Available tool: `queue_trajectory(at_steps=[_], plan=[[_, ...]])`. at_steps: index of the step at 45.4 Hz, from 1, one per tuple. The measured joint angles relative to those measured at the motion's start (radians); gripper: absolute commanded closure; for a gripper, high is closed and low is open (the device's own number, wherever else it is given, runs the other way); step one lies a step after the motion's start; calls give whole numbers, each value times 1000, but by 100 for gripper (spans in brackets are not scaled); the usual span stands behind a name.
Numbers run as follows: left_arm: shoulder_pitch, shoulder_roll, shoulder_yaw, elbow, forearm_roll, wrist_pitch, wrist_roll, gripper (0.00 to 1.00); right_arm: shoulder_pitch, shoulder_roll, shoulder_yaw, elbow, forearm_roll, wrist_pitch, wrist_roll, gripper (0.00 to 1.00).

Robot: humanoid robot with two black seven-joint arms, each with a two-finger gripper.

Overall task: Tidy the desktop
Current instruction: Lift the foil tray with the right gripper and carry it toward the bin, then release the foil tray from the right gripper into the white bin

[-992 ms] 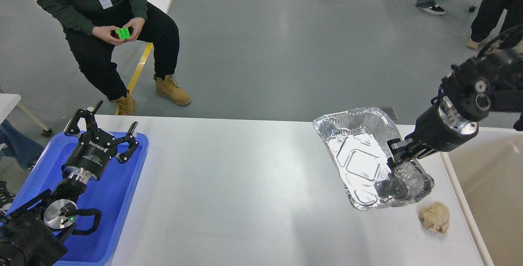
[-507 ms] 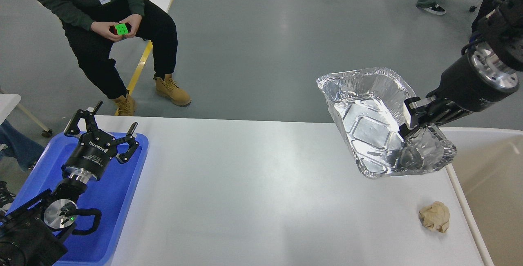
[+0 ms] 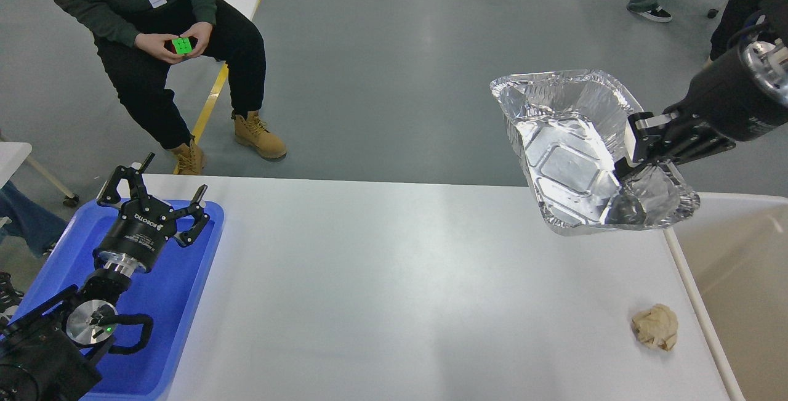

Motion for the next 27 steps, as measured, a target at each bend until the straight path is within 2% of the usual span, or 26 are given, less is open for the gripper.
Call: queue_trajectory(at_steps=[12,27], plan=[[0,0,0,0,0,0,0,1,-96,-101,-80,-190,6,2,0,100],[0,0,0,0,0,0,0,1,-394,-307,-21,-514,12,3,0,100]])
